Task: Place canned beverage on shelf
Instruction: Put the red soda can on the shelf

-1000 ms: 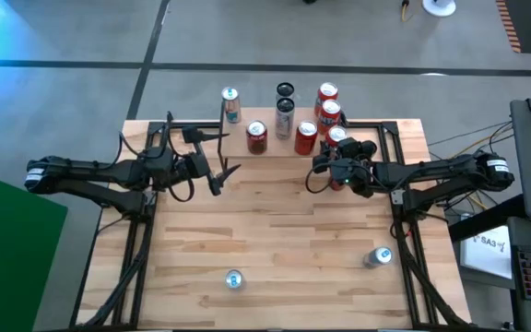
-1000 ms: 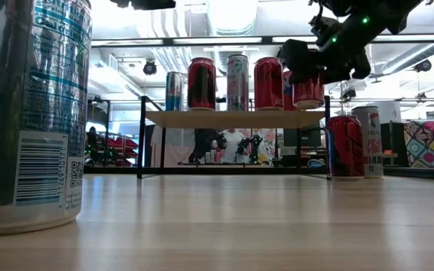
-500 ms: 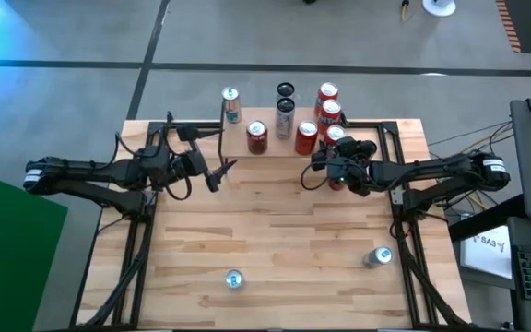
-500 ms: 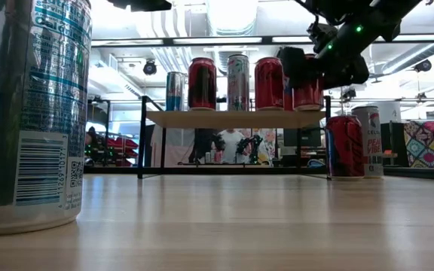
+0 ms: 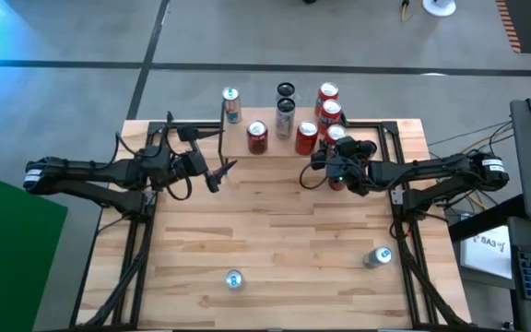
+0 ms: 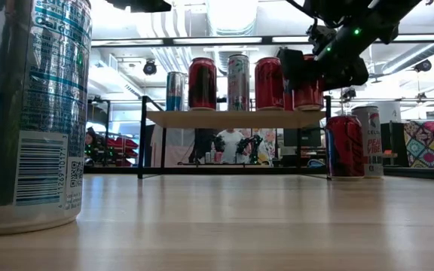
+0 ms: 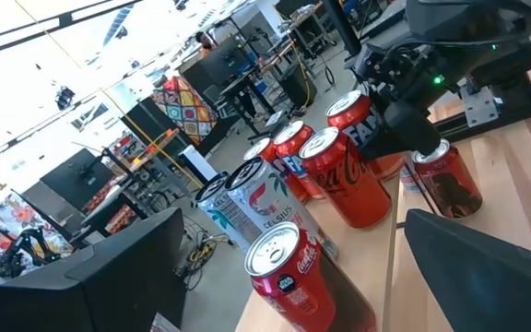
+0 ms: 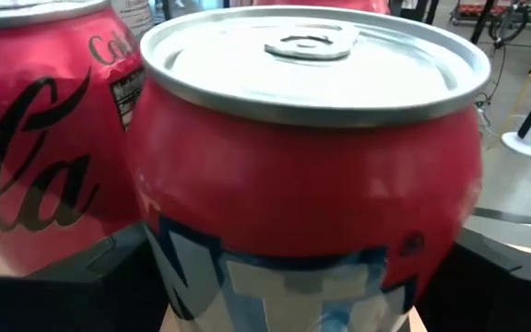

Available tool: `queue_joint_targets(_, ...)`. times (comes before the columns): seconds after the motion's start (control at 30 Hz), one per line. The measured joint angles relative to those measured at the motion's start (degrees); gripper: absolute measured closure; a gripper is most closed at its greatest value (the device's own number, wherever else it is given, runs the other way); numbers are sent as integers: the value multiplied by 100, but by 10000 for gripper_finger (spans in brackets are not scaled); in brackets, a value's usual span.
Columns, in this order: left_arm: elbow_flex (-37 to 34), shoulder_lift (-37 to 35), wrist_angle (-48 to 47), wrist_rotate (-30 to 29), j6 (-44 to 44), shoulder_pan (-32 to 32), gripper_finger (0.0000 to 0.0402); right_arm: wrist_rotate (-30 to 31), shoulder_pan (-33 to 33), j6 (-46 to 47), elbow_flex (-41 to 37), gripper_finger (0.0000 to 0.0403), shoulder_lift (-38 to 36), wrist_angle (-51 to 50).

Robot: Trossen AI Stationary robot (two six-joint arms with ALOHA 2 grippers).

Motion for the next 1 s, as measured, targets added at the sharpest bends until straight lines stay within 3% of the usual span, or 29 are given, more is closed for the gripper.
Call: queue_joint_targets(1.0,0,0,-95,-4,-179,0,3,78,-84,-252,0,60,0,205)
